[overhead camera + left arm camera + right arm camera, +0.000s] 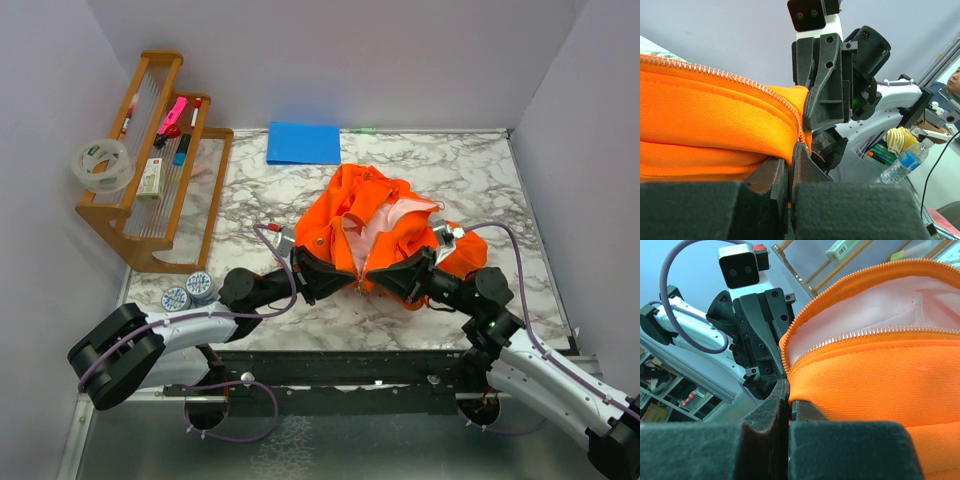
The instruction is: Zip up the jacket
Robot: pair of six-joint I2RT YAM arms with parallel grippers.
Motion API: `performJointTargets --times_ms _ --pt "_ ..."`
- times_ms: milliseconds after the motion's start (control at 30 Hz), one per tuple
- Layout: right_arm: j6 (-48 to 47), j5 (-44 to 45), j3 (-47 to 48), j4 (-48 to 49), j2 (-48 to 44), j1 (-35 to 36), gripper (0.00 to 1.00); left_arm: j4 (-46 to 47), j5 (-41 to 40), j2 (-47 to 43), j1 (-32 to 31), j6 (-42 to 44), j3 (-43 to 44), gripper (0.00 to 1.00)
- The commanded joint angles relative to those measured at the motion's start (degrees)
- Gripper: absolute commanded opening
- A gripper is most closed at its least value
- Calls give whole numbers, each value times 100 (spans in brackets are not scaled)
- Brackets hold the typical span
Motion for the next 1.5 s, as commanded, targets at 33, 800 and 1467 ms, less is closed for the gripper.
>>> performJointTargets --times_ms 33,800,1467 --pt "67 113 263 239 -77 -3 0 209 187 67 -5 21 56 0" --pt "258 604 294 -84 155 -3 0 -34 243 300 -14 36 117 0" --pt "441 1188 220 -498 156 -3 0 -413 449 575 -88 -37 150 0"
